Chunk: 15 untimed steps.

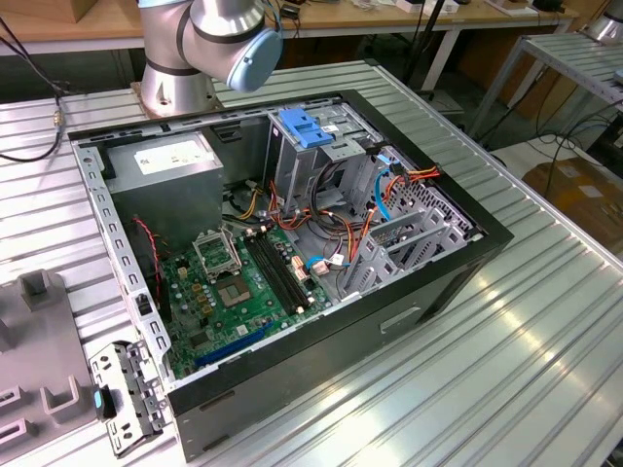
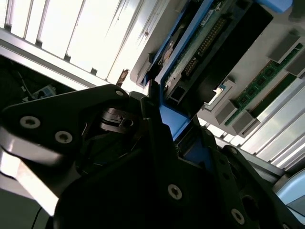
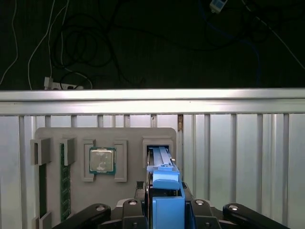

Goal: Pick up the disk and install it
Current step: 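Pick up the disk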

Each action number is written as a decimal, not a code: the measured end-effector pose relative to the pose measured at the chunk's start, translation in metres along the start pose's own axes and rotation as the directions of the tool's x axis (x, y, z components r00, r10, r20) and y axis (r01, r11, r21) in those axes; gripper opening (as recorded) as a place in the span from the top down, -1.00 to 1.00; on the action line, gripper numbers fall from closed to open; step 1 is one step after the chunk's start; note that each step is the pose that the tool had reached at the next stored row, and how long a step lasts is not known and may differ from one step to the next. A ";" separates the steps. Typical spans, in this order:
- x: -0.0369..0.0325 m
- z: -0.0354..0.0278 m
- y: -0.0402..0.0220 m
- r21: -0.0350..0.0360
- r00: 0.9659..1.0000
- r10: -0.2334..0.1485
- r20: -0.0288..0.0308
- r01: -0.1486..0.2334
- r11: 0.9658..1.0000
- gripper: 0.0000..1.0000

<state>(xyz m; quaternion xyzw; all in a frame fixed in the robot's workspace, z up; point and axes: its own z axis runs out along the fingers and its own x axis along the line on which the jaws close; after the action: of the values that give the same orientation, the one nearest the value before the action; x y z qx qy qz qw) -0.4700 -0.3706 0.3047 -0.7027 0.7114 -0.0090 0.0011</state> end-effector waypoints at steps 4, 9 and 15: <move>0.0001 -0.0102 -0.0002 0.000 1.000 0.000 0.000 0.000 1.000 0.26; 0.0003 -0.0240 -0.0003 0.000 1.000 0.000 -0.002 0.000 1.000 0.26; 0.0005 -0.0433 -0.0006 0.000 1.000 0.000 -0.004 0.000 1.000 0.26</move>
<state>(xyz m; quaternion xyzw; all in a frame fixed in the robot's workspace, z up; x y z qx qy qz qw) -0.4700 -0.3706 0.3480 -0.7028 0.7113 -0.0102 -0.0002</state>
